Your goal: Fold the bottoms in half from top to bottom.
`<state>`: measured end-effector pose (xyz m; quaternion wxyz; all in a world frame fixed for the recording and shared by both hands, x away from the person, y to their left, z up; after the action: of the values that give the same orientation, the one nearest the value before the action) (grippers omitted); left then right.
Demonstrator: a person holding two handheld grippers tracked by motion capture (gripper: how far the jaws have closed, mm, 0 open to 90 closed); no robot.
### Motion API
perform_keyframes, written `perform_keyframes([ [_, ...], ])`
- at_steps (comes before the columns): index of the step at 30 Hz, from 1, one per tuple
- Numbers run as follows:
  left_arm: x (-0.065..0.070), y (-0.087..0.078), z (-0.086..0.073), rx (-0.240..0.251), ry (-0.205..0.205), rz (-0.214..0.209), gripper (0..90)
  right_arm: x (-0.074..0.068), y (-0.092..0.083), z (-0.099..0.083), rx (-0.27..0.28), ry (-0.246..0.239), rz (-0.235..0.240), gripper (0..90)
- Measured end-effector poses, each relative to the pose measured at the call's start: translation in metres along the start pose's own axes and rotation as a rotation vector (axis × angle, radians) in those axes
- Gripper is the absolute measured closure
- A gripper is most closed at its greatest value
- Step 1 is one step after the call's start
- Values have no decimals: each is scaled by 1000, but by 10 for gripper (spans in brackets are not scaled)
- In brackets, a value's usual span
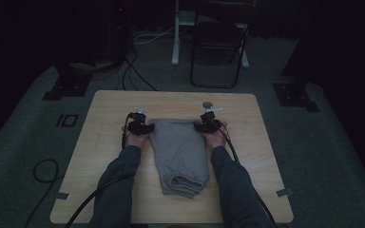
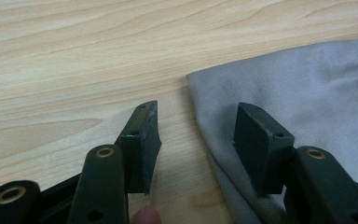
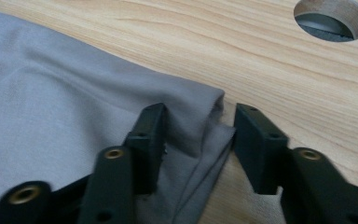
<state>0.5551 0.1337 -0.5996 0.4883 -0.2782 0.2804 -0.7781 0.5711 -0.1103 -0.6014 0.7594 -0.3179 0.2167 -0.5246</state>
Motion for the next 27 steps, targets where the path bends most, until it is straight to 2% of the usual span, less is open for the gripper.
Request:
perform_keyframes([
  [1, 1, 0, 0, -1, 4, 1, 563, -3, 0, 1, -1, 1, 15, 644],
  [2, 3, 0, -1, -5, 7, -6, 563, -3, 0, 1, -1, 1, 15, 698],
  [3, 5, 0, -1, -15, 16, -14, 704, -6, 0, 1, -17, 9, 46, 801],
  [4, 7, 0, -1, -27, 20, -26, 704, -6, 0, 1, -17, 9, 46, 801],
  [5, 9, 0, -1, -39, 17, -42, 781, -7, 0, 2, -29, 26, 62, 830],
  [7, 11, 0, 0, -51, 15, -49, 871, -5, 0, 3, -35, 40, 65, 848],
  [9, 12, -2, 3, -50, 21, -59, 885, -1, 0, 4, -37, 54, 61, 853],
  [10, 13, -3, 6, -41, 22, -61, 887, 4, -3, 8, -21, 76, 59, 855],
  [12, 14, -7, 14, -16, 15, -70, 888, 6, -5, 11, -8, 87, 60, 855],
  [15, 18, -16, 30, 29, 31, -74, 889, 14, -15, 23, 36, 89, 53, 855],
  [22, 31, -39, 62, 139, 49, -101, 889, 27, -46, 54, 140, 72, 61, 855],
  [24, 34, -45, 66, 165, 59, -117, 889, 28, -50, 56, 151, 63, 68, 854],
  [25, 36, -48, 67, 174, 70, -121, 889, 27, -57, 57, 157, 48, 86, 853],
  [27, 40, -54, 65, 186, 98, -130, 889, 26, -61, 57, 163, 30, 93, 853],
])
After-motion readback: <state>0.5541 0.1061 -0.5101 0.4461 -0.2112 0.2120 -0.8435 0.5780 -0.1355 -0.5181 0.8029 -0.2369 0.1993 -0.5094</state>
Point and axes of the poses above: each handheld gripper's, and its own axes: y roughly forward along the jaws, z roughly out of its top, x roughly to its right, the point moved 9 cm from there along y, roughly forward along the jaws, and after that the axes turned 7 degrees about -z, right-handed, at the moved point
